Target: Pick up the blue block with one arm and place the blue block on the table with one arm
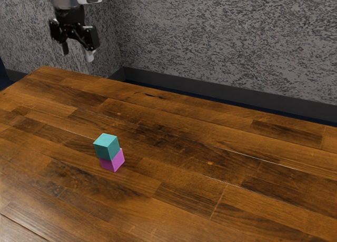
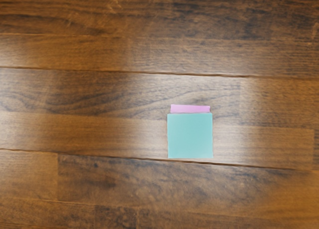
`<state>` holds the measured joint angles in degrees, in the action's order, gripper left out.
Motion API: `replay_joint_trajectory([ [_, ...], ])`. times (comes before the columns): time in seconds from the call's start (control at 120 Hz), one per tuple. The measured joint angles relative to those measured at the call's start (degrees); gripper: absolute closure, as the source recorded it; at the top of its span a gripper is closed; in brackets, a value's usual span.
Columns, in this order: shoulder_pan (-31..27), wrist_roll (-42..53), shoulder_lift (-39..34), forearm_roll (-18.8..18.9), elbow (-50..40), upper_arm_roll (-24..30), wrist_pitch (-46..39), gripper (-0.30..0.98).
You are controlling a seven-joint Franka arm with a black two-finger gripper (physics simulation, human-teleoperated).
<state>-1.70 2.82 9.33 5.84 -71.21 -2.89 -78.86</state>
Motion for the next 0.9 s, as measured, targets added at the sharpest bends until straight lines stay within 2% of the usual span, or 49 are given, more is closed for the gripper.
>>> replay_joint_trajectory([
  [0.15, 0.06, -0.33, -0.21, -0.56, -2.28, -0.46, -1.23, 0.0],
  [0.275, 0.08, -0.62, -6.77, -2.33, -22.99, -0.16, -8.7, 0.0],
  [0.375, -0.02, -0.79, -10.91, -3.93, -36.53, 0.36, -18.4, 0.0],
  [0.425, 0.12, -0.89, -11.5, -4.38, -40.59, 0.42, -23.09, 0.0],
  [0.667, 0.98, -1.12, -10.14, -4.97, -48.72, 0.22, -37.83, 0.0],
  [0.9, 1.89, -0.96, -6.93, -4.08, -49.15, -0.76, -45.13, 0.0],
])
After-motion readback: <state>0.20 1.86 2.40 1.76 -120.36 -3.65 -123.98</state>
